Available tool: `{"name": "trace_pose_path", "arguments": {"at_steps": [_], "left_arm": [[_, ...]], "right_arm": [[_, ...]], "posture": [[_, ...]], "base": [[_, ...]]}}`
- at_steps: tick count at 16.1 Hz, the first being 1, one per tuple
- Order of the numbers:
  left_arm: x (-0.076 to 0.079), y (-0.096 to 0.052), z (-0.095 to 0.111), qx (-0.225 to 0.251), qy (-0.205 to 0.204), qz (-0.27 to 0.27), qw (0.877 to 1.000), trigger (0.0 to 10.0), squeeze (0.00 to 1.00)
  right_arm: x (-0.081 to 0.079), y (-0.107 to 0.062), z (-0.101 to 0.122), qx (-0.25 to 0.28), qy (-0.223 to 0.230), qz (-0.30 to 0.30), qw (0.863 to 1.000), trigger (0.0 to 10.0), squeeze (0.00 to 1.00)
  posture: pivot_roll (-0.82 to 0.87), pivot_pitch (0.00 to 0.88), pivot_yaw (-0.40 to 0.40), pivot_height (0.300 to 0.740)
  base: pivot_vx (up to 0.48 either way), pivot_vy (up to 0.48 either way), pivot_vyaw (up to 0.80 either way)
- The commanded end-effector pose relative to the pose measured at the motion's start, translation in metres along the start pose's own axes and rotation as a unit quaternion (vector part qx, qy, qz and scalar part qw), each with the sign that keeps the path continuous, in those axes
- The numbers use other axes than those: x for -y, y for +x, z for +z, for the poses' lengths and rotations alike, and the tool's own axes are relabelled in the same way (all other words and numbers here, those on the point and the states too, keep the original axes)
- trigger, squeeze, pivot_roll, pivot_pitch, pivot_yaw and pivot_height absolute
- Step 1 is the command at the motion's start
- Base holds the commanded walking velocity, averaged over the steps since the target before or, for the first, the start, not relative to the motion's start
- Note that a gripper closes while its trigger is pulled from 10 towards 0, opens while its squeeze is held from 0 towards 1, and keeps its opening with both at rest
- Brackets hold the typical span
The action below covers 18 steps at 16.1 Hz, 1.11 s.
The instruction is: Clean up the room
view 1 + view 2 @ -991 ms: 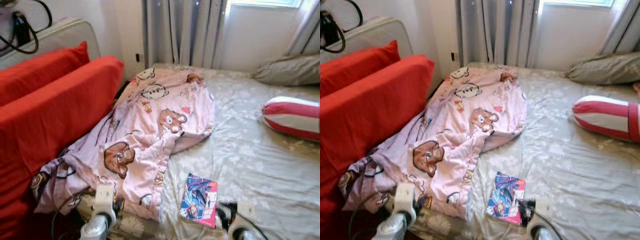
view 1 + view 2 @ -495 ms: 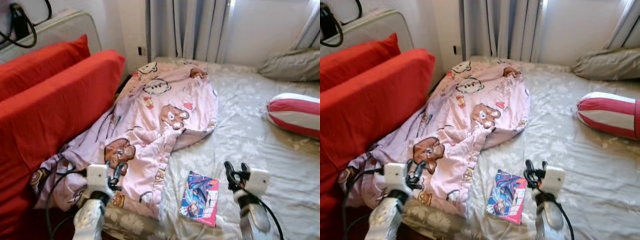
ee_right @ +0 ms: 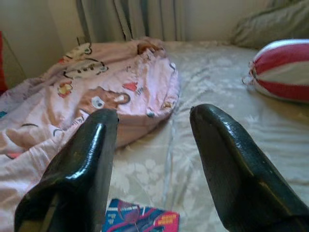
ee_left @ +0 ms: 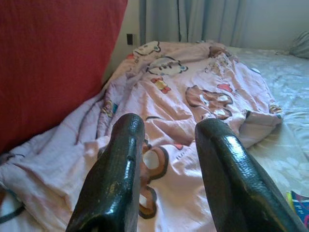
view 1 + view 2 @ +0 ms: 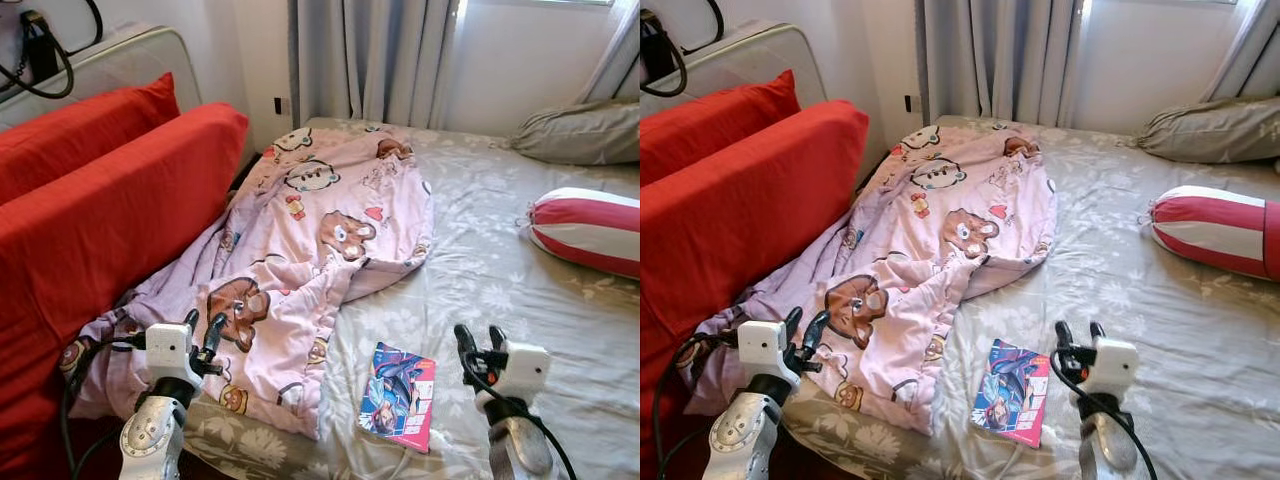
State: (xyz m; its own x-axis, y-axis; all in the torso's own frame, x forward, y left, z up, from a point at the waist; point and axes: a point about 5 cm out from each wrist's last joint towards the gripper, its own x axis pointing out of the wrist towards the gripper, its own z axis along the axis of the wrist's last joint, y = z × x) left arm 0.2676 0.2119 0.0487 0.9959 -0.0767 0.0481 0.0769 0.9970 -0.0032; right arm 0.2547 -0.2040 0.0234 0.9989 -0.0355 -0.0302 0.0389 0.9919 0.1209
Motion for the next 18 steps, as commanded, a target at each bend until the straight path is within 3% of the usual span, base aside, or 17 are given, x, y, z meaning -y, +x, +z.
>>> {"name": "trace_pose_path", "arguments": {"at_steps": [1,7,13,18], "left_arm": [[0.002,0.001,0.003,0.001,-0.007,-0.008,1.000,10.0,0.00],[0.010,0.006,0.007,-0.002,-0.018,-0.032,0.999,10.0,0.00],[0.013,0.006,0.007,-0.008,-0.020,-0.037,0.999,10.0,0.00],[0.013,0.005,0.006,-0.016,-0.019,-0.037,0.999,10.0,0.00]], "right_arm": [[-0.003,0.001,0.002,-0.002,-0.006,0.010,1.000,10.0,0.00],[-0.007,0.004,-0.001,-0.023,-0.022,0.003,1.000,10.0,0.00],[-0.008,0.004,-0.005,-0.041,-0.031,0.001,0.999,10.0,0.00],[-0.013,0.007,0.000,-0.027,-0.025,0.008,0.999,10.0,0.00]], "posture": [[-0.03,0.000,-0.002,0.740],[-0.01,0.004,-0.001,0.740],[-0.01,0.014,-0.003,0.685],[-0.01,0.016,-0.002,0.680]], "base": [[0.000,0.000,0.00],[0.000,0.000,0.00],[0.000,0.000,0.00],[0.000,0.000,0.00]]}}
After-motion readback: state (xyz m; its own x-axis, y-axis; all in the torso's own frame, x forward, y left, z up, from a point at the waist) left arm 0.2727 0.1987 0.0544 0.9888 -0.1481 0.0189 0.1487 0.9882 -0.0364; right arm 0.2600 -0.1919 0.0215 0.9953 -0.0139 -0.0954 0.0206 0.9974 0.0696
